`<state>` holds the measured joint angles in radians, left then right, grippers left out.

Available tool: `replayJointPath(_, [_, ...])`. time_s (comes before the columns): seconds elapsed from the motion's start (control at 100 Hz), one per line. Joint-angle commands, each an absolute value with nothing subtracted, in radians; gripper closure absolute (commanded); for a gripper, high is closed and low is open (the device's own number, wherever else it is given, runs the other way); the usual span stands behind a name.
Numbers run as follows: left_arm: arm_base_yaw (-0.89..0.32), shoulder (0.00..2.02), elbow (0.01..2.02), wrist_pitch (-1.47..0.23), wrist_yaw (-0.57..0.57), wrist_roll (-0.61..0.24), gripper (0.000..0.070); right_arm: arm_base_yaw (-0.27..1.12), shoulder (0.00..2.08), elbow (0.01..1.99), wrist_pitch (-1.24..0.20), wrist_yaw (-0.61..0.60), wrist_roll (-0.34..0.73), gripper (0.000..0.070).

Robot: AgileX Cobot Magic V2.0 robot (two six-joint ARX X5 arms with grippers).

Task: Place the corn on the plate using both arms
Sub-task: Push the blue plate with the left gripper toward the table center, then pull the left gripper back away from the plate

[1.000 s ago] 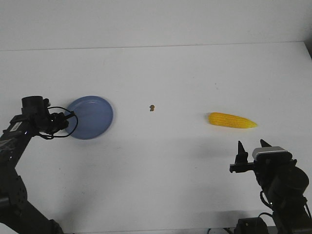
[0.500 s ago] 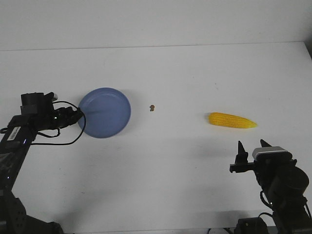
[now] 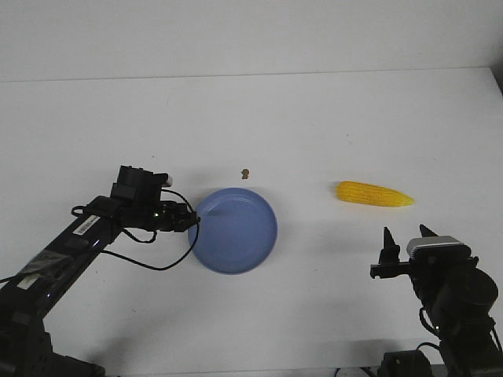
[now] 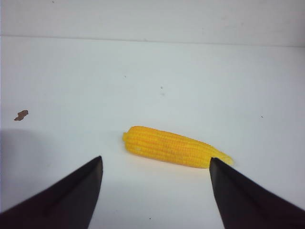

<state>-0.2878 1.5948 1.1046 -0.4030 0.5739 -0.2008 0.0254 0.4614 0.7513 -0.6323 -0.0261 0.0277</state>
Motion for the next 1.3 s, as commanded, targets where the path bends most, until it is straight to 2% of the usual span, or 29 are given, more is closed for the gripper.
replayJointPath(0.0, [-0.307, 1.6, 1.106, -0.398, 0.574, -0.2, 0.0695, 0.026, 0.466, 0.768, -0.621, -0.027, 0.038, 0.0226])
replayJointPath(0.2, [-0.348, 1.603, 1.077, -0.384, 0.551, -0.197, 0.0695, 0.026, 0.466, 0.768, -0.621, -0.027, 0.038, 0.0226])
replayJointPath(0.7, [-0.361, 1.608, 1.019, -0.339, 0.48, -0.2, 0.0695, 0.026, 0.466, 0.768, -0.621, -0.027, 0.038, 0.0226])
replayJointPath(1.11, [-0.393, 1.671, 1.019, -0.324, 0.482, -0.2, 0.0692, 0.026, 0.466, 0.768, -0.621, -0.027, 0.038, 0.0226])
replayJointPath(1.23, [-0.393, 1.671, 1.019, -0.324, 0.487, -0.204, 0.0673, 0.026, 0.466, 0.768, -0.621, -0.027, 0.038, 0.0226])
replayJointPath(1.29, [-0.393, 1.671, 1.019, -0.323, 0.487, -0.205, 0.0581, 0.026, 0.466, 0.768, -0.622, -0.027, 0.038, 0.0226])
